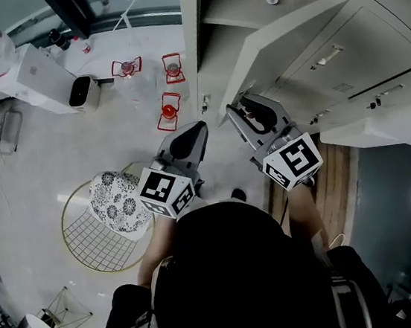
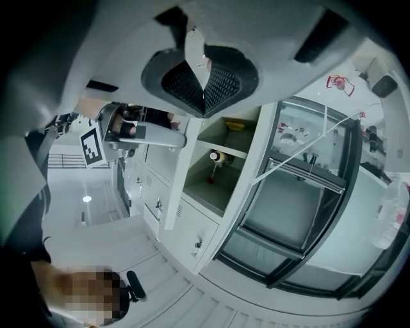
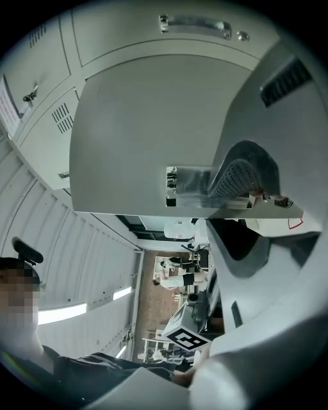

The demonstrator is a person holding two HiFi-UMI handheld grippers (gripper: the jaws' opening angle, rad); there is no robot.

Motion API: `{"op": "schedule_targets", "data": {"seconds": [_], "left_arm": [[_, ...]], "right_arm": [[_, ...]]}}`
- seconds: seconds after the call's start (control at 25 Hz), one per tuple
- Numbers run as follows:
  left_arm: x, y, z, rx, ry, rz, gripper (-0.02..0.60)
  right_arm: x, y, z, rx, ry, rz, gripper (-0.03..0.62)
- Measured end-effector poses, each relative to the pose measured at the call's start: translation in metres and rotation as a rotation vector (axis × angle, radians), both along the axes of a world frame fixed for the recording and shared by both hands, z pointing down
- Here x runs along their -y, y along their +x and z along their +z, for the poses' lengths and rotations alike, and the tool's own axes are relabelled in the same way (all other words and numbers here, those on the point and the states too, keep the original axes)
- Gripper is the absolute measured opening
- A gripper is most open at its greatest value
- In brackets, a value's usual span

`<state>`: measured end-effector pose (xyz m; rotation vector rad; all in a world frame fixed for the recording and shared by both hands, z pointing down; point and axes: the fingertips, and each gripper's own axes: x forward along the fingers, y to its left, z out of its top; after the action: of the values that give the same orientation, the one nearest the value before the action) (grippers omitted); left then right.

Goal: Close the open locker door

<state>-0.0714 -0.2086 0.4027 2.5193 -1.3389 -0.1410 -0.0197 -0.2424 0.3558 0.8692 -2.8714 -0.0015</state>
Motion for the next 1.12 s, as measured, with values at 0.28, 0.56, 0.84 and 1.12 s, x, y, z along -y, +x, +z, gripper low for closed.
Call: {"op": "schedule_targets", "data": {"seconds": [0.28, 0.56, 0.84, 1.12], "left_arm": [[0.021, -0.033, 0.006, -0.031, 0.000, 0.050, 0.018], [0.037, -0.043, 0.003, -0.020, 0.012, 0.141, 0.018], [0.043, -0.056, 0.003, -0.011, 0.023, 0.179, 0.018], [0.054, -0.064, -0.003, -0.007, 0.038, 0.190, 0.018]], "right_arm": [[0.016, -0.015, 0.003, -0.123, 0.030, 0.040, 0.109], [0.032, -0.026, 0.001, -0.145, 0.042, 0.079, 0.101], [0.050, -0.034, 0.004, -0.104, 0.045, 0.190, 0.100], [0.075, -0.046, 0.003, -0.051, 0.034, 0.249, 0.095]]}}
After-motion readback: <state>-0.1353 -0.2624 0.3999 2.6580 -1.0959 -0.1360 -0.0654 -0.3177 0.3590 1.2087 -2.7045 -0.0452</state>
